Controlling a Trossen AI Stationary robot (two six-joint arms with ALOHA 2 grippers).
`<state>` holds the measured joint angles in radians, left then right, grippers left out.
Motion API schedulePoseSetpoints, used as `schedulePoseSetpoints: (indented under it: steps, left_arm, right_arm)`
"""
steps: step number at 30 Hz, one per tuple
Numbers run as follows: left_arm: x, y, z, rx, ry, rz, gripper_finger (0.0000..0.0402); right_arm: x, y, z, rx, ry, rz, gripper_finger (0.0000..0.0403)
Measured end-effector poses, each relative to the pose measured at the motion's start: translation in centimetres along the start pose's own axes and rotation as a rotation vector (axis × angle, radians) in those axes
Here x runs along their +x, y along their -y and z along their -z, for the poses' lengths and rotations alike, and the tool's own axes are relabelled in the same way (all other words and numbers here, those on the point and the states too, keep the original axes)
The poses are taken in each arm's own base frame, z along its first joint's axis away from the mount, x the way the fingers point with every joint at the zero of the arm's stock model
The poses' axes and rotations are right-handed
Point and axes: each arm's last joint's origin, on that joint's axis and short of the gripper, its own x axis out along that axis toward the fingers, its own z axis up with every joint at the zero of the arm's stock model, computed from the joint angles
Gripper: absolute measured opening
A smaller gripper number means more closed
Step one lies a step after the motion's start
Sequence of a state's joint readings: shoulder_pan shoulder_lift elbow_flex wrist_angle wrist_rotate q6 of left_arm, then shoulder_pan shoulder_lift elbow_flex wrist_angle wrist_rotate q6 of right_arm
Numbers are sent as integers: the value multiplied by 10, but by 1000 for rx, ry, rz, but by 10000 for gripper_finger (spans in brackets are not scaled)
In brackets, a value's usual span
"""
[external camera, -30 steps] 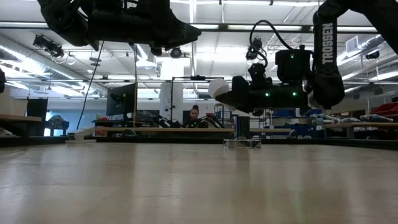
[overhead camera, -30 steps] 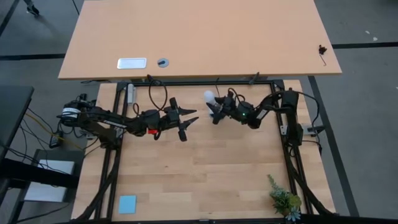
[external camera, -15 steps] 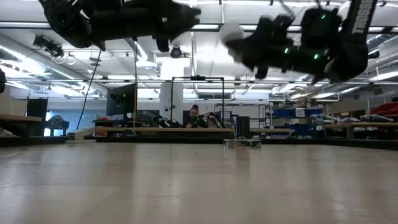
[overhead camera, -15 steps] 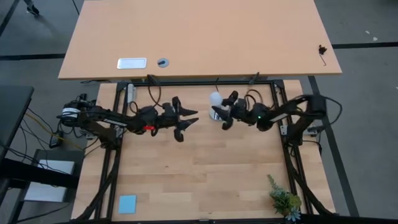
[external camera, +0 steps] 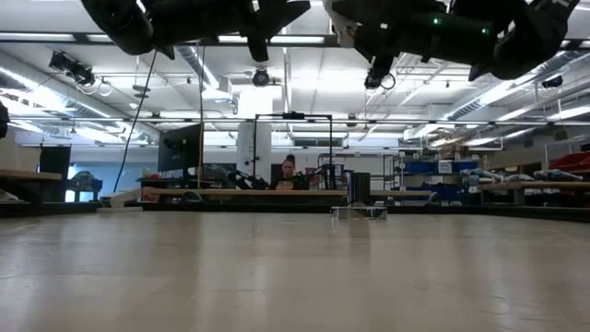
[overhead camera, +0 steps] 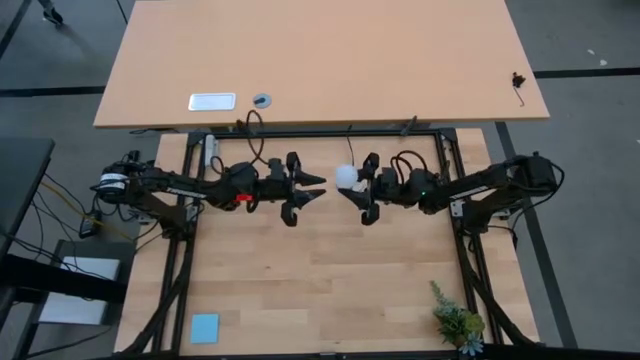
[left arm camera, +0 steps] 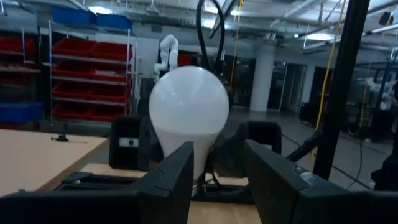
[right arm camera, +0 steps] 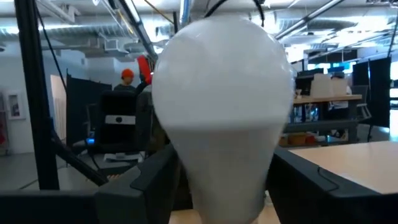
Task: Screw lightbulb
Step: Insert the white lightbulb into the silver lamp
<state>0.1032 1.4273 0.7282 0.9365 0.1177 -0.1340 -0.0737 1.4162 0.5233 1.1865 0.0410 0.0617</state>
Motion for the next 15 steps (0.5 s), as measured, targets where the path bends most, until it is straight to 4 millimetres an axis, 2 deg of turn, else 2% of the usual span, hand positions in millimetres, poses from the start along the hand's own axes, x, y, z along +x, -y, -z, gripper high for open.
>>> schedulePoseSetpoints:
  steps: [8, 15]
  left_arm:
    - [2, -3, 0, 32, -20, -40, 148]
    - [2, -5, 9, 92, -93, -61, 148]
  right_arm:
    - [-1, 0, -3, -11, -16, 1, 270]
    - [-2, 1, 0, -46, -63, 8, 256]
